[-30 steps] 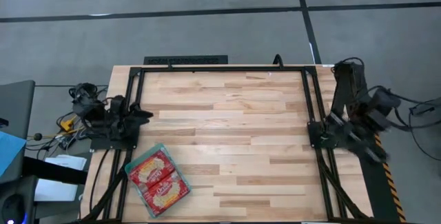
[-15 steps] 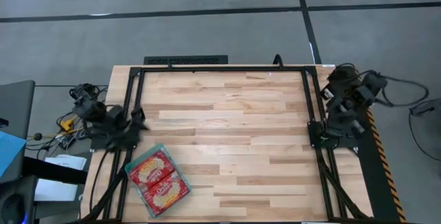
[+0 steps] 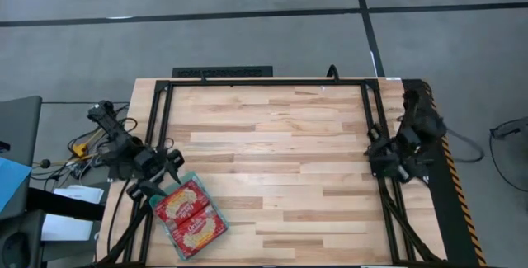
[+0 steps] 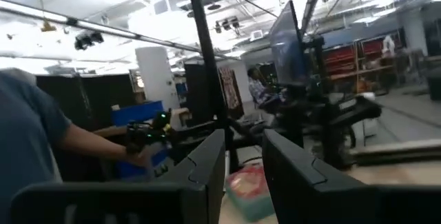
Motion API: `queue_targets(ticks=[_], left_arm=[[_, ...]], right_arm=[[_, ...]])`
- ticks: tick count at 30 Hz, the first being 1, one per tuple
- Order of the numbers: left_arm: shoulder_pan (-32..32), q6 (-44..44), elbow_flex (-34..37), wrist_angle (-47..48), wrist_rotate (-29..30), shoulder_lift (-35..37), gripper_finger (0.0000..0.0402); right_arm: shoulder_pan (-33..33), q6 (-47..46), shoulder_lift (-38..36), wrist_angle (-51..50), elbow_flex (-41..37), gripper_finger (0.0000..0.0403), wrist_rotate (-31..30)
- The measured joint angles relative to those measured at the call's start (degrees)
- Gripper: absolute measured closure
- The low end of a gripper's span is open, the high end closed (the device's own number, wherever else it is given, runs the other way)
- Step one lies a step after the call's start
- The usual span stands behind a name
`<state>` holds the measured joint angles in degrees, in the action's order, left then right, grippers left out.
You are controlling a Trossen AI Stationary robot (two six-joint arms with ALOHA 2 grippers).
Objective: Sort popcorn bags into baskets
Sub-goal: Return to Home Position
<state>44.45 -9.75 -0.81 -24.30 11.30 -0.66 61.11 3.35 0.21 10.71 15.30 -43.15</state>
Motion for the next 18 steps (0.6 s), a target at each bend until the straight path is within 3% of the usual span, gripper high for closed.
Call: queue_targets(ticks=[7, 11, 13, 16, 18], left_arm=[[-0.67, 1.94, 0.21, -0.62, -1.64, 0.40, 0.0177], [-0.79, 2.44, 0.23, -0.86, -1.15, 0.43, 0.0177], [-0.79, 2.68, 0.23, -1.70, -0.45, 0.43, 0.0177], [-0.79, 4.60, 0.25, -4.16, -2.03, 0.43, 0.0177], [-0.79, 5.94, 0.27, -4.81, -2.86, 0.43, 0.0177]], right_arm=[[-7.08, -12.50, 0.02, 8.10, -14.46, 0.0278, 3.72], [-11.50, -22.06, 0.55, 3.02, -14.83, 0.0281, 8.34], [-14.10, -25.07, 0.42, 5.20, -14.83, 0.0282, 13.79], [-18.02, -25.56, 0.35, 13.81, -14.85, 0.0280, 28.39], [-20.62, -24.94, 0.28, 15.96, -14.73, 0.0278, 34.44]])
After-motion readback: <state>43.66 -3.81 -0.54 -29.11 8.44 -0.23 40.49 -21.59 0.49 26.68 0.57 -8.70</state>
